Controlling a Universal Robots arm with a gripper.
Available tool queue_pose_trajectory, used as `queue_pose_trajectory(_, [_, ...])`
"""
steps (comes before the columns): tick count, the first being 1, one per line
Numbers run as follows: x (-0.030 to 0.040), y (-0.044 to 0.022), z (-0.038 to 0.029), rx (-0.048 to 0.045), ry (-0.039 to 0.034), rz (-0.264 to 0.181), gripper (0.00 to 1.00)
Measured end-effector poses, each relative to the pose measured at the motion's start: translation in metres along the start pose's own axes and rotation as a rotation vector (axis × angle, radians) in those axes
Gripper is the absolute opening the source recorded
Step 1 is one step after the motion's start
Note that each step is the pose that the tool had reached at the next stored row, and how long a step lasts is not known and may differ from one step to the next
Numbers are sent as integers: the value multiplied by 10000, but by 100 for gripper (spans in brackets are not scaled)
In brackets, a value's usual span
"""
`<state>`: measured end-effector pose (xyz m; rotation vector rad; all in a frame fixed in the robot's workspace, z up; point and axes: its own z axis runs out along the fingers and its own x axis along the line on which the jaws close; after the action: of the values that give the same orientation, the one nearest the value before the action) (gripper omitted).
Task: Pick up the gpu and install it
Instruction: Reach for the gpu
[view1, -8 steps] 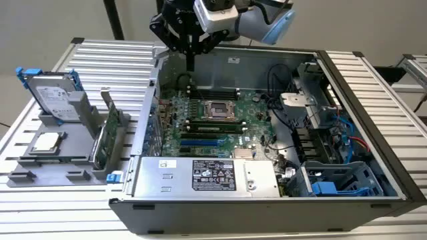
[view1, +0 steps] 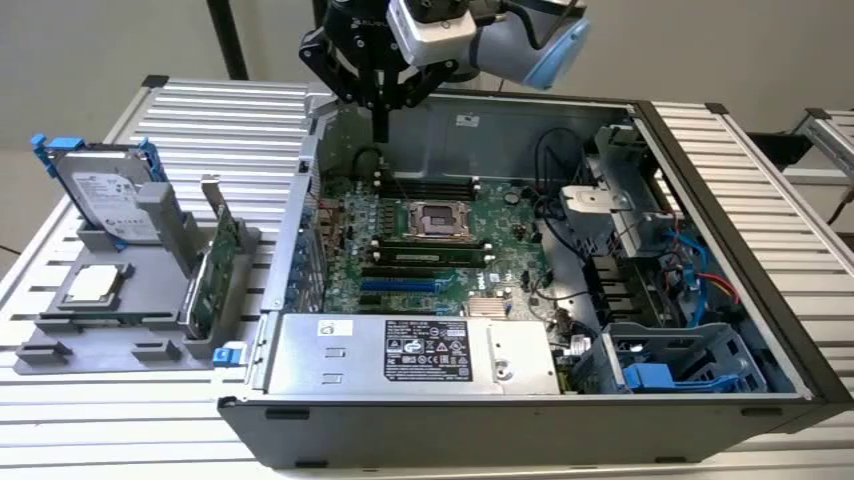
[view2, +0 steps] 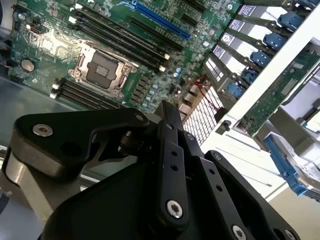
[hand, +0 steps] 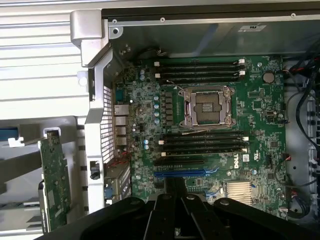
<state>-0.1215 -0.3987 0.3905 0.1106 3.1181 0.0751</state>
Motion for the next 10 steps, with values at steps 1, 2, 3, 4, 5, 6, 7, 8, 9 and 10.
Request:
queue_pose_trajectory(1, [0, 0, 0, 0, 1, -1, 0])
queue_pose_trajectory(2, [0, 0, 1, -1, 0, -2, 0])
queue_pose_trajectory(3, [1, -1, 1, -2, 0, -2, 0])
queue_pose_trajectory(4, [5, -1, 0, -1, 0, -1, 0])
queue_pose_trajectory(5, [12, -2, 0, -2, -2, 0, 0])
queue_pose_trajectory(6, [19, -2, 0, -2, -2, -1, 0])
queue_pose_trajectory(7, [27, -3, -1, 0, 0, -1, 0])
queue_pose_trajectory(8, [36, -3, -1, 0, 0, -2, 0])
queue_pose_trajectory(9, [49, -4, -1, 0, 0, -2, 0])
queue_pose_trajectory(10, [67, -6, -1, 0, 0, -2, 0])
